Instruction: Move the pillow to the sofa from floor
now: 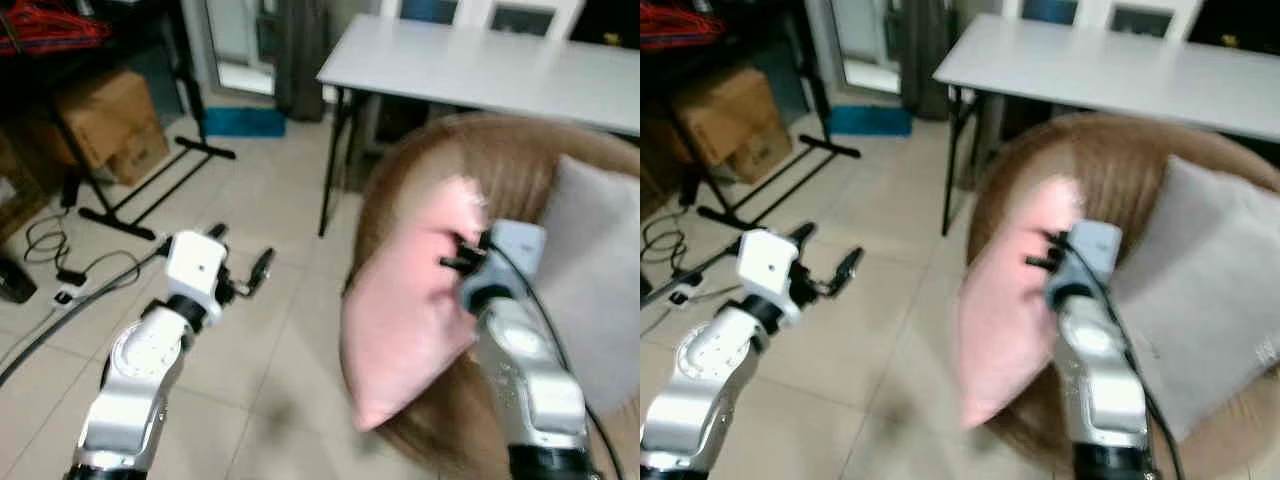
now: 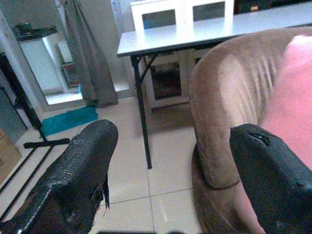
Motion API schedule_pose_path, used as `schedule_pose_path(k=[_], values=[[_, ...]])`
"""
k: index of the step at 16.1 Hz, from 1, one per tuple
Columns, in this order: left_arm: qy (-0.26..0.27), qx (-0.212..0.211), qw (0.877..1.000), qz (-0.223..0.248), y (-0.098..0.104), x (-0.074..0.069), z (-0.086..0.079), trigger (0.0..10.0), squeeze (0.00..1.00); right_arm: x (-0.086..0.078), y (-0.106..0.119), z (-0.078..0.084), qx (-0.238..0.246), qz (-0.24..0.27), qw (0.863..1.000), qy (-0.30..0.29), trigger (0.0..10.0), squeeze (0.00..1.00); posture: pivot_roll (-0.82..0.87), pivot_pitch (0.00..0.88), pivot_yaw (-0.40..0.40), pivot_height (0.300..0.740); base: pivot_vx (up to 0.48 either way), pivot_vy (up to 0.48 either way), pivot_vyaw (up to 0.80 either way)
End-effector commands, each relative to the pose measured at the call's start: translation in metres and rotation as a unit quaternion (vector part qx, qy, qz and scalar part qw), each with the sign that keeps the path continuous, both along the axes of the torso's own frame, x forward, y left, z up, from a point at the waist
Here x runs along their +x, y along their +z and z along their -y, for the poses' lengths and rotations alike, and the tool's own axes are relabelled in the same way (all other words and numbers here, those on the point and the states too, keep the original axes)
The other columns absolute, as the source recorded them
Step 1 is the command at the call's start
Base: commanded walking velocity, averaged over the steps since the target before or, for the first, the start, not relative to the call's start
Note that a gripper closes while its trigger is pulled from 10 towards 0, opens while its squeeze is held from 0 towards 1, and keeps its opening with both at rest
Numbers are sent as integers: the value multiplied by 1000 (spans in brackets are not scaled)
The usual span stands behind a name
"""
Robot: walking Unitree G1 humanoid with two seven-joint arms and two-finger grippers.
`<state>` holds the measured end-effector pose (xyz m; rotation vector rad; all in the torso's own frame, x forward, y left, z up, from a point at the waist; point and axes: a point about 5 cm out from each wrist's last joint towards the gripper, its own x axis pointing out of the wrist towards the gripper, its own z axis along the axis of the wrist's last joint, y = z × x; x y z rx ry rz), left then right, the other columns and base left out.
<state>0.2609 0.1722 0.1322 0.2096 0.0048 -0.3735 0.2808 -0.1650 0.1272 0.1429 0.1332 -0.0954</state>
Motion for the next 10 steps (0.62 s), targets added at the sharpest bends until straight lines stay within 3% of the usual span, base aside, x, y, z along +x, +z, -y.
schedule_pose_path(k=[1, 4, 10], values=[[2, 4, 1000, -5, -2, -1, -5, 10000, 0, 3, 12, -8, 5, 32, 999, 13, 10000, 0, 25, 0, -25, 740, 300, 0, -781], [-9, 7, 1000, -9, -2, -2, -5, 10000, 0, 3, 11, -11, 2, 31, 999, 23, 10000, 0, 26, 0, -23, 740, 298, 0, -781], [-33, 26, 999, -21, -5, -4, -6, 10000, 0, 7, 16, -19, -2, 45, 997, 58, 10000, 0, 29, 0, -13, 740, 279, 0, 0]])
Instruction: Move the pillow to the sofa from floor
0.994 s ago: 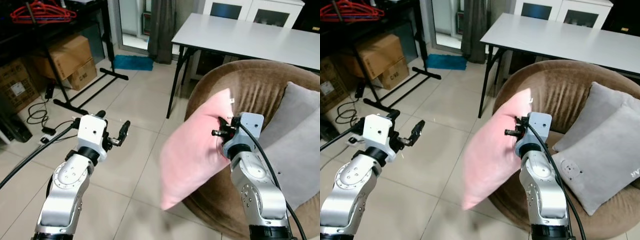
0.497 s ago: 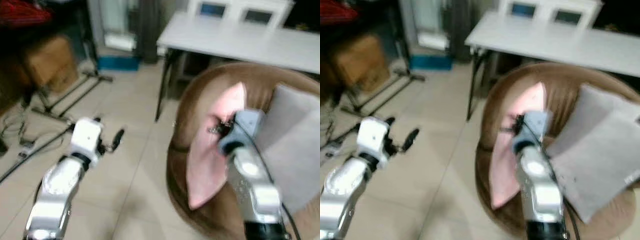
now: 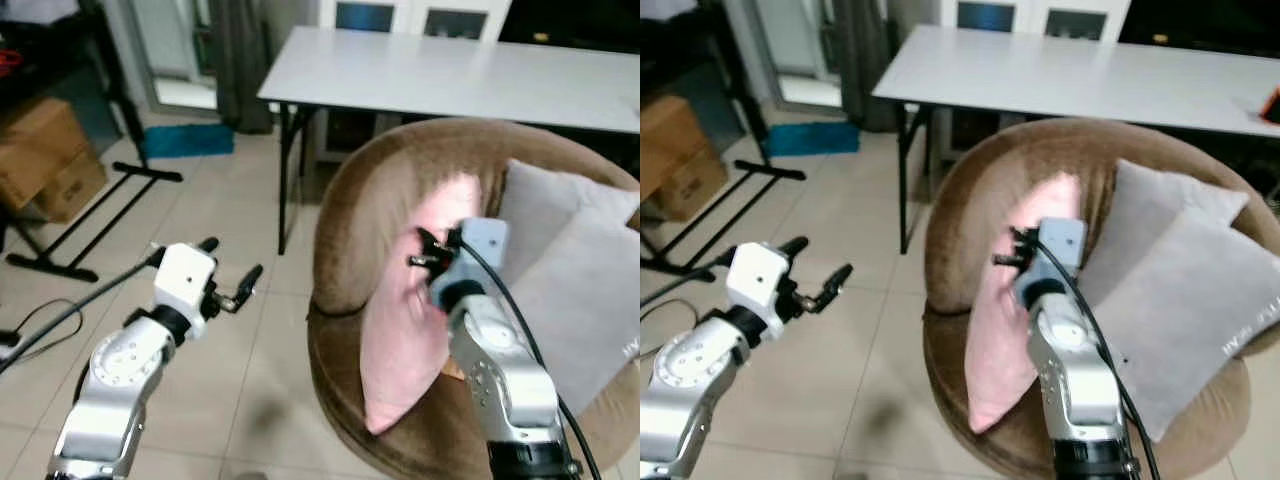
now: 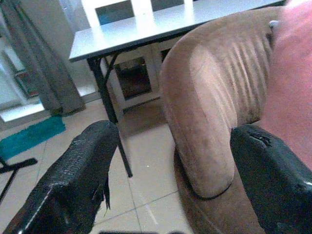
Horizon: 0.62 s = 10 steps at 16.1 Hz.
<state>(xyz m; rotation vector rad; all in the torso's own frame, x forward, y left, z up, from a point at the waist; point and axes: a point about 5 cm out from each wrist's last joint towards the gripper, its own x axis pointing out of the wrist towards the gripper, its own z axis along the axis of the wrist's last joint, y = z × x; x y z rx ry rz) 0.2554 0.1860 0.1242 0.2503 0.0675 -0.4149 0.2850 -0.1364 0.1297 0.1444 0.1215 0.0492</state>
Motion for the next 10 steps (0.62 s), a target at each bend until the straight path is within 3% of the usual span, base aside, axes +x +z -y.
schedule_pose_path(k=[1, 4, 8, 10], values=[[-21, -2, 1000, 6, 4, 2, 8, 10000, 0, 4, 15, 10, -4, 38, 999, -13, 10000, 0, 31, 0, -13, 740, 255, 0, 0], [-28, -1, 1000, 3, 4, 2, 8, 10000, 0, 5, 14, 9, 3, 34, 999, -13, 10000, 0, 31, 0, -10, 740, 256, 0, 0], [-27, 2, 1000, 2, 4, 3, 9, 10000, 0, 6, 15, 8, 3, 35, 999, -9, 10000, 0, 32, 0, -10, 740, 251, 0, -775], [-29, 2, 1000, 2, 4, 3, 9, 10000, 0, 6, 17, 3, 4, 42, 999, 14, 10000, 0, 34, 0, -7, 740, 251, 0, 0]])
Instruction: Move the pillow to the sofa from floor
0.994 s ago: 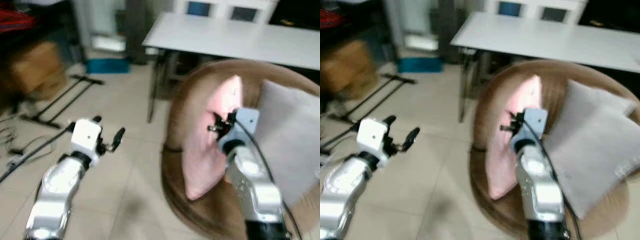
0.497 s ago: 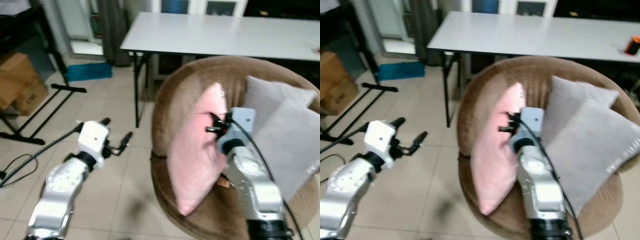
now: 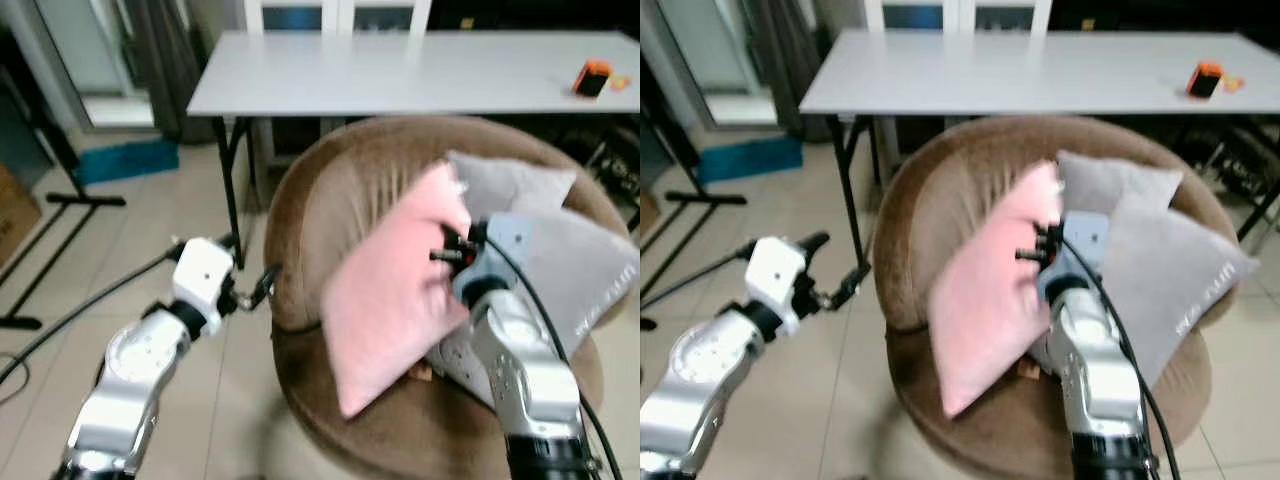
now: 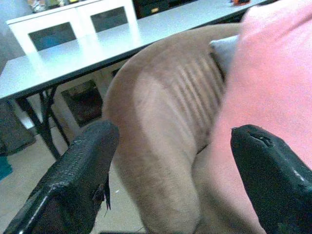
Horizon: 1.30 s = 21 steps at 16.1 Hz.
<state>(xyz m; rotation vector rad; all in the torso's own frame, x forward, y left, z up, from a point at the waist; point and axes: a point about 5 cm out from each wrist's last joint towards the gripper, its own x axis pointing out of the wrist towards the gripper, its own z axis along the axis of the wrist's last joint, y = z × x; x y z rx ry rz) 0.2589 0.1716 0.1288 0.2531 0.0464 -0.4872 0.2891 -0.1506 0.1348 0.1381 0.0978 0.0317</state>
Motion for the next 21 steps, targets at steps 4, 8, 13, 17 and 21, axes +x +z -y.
schedule_pose_path(k=[4, 8, 13, 17, 21], values=[[-2, 8, 1000, -4, 1, 1, -4, 10000, 0, 16, 22, -26, 16, 44, 996, 72, 10000, 0, 40, 0, -13, 740, 126, 0, 0], [-60, 19, 998, -14, 3, 1, 4, 10000, 0, 41, 35, -32, 42, 59, 995, 73, 10000, 0, 50, 0, -18, 740, 0, 0, 0], [-189, 70, 977, -69, -4, -4, 13, 10000, 0, 83, 17, -29, 27, 14, 998, 53, 10000, 0, 71, 0, -18, 740, 0, 0, 0], [-205, 78, 972, -84, -7, -7, 12, 10000, 0, 77, -44, -32, -2, -104, 994, 41, 10000, 0, 85, 0, -15, 740, 0, 0, 0], [-224, 69, 967, -103, -12, -11, 15, 10000, 0, 66, -74, -12, -21, -156, 988, 0, 10000, 1000, 93, 0, -21, 740, 0, 0, 0]])
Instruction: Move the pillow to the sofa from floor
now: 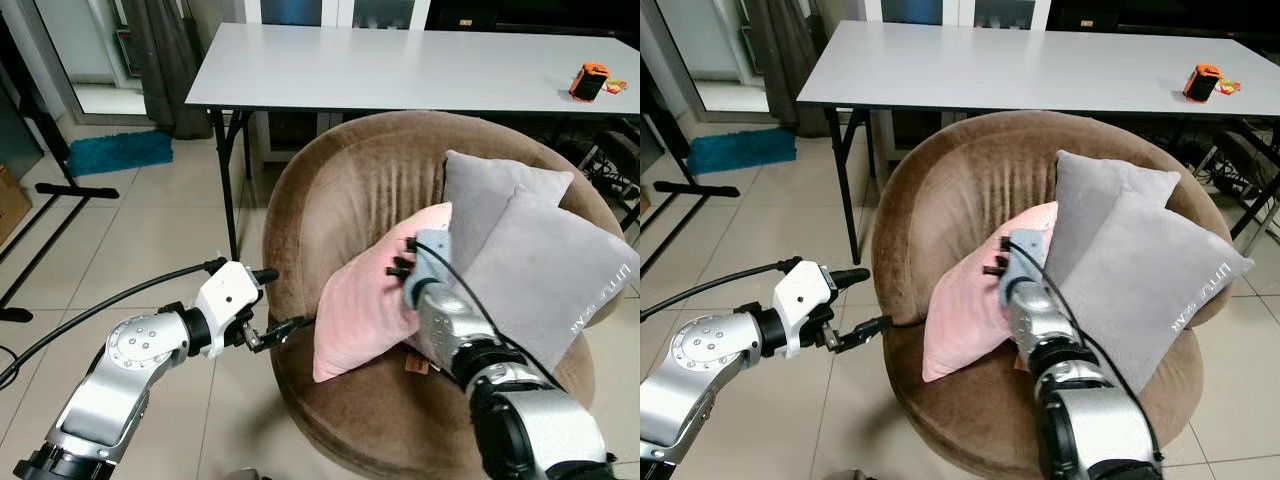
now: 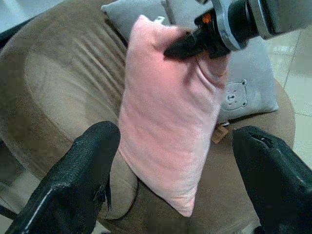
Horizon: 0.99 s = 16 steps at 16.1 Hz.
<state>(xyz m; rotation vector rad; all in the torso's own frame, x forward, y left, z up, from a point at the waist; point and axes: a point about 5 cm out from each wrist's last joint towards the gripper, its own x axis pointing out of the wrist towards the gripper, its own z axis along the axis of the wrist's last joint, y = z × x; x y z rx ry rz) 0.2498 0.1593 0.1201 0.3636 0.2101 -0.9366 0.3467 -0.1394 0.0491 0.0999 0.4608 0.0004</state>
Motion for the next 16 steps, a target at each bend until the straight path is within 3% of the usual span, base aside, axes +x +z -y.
schedule_pose_path(k=[1, 3, 4, 6, 7, 8, 10, 12, 14, 16], values=[[-22, -3, 999, -24, -4, -4, 4, 10000, 0, 9, 14, 0, 24, 31, 999, 5, 10000, 1000, 91, 0, -21, 740, 0, 0, 0], [-48, -5, 998, -43, -9, -7, 10, 10000, 0, 13, 21, 11, 16, 49, 999, -5, 10000, 1000, 77, 0, -15, 740, 0, 0, 0], [-50, -7, 998, -42, -10, -4, 13, 10000, 0, 18, 31, 25, -17, 74, 997, -17, 10000, 1000, 63, 0, -10, 740, 0, 0, 0], [-46, -7, 998, -36, -10, 0, 13, 10000, 0, 20, 38, 36, -38, 91, 994, -38, 10000, 1000, 42, 0, 0, 740, 0, 0, 0], [-24, -22, 999, -16, -8, 6, 13, 10000, 0, 21, 48, 54, -35, 116, 990, -67, 10000, 0, 20, 0, 10, 740, 0, 0, 0], [-13, -32, 999, -11, -7, 7, 13, 10000, 0, 21, 50, 57, -36, 120, 990, -63, 10000, 0, 20, 0, 10, 740, 0, 0, 0], [60, -78, 995, 17, -2, 13, 14, 10000, 0, 16, 60, 58, -31, 169, 984, -47, 10000, 0, 5, 0, 8, 740, 0, 0, 0], [107, -107, 988, 39, 3, 14, 13, 10000, 0, 0, 67, 50, -27, 202, 979, -19, 10000, 0, 3, 0, 1, 740, 0, 0, 0], [179, -107, 975, 78, 4, 11, 6, 10000, 0, -34, 69, 37, -37, 218, 975, -2, 10000, 0, 1, 0, -11, 740, 0, 0, 0], [229, -102, 963, 95, 6, 6, 3, 10000, 0, -65, 58, 34, -43, 178, 982, -34, 10000, 0, -1, 0, -20, 740, 0, -480, 0]])
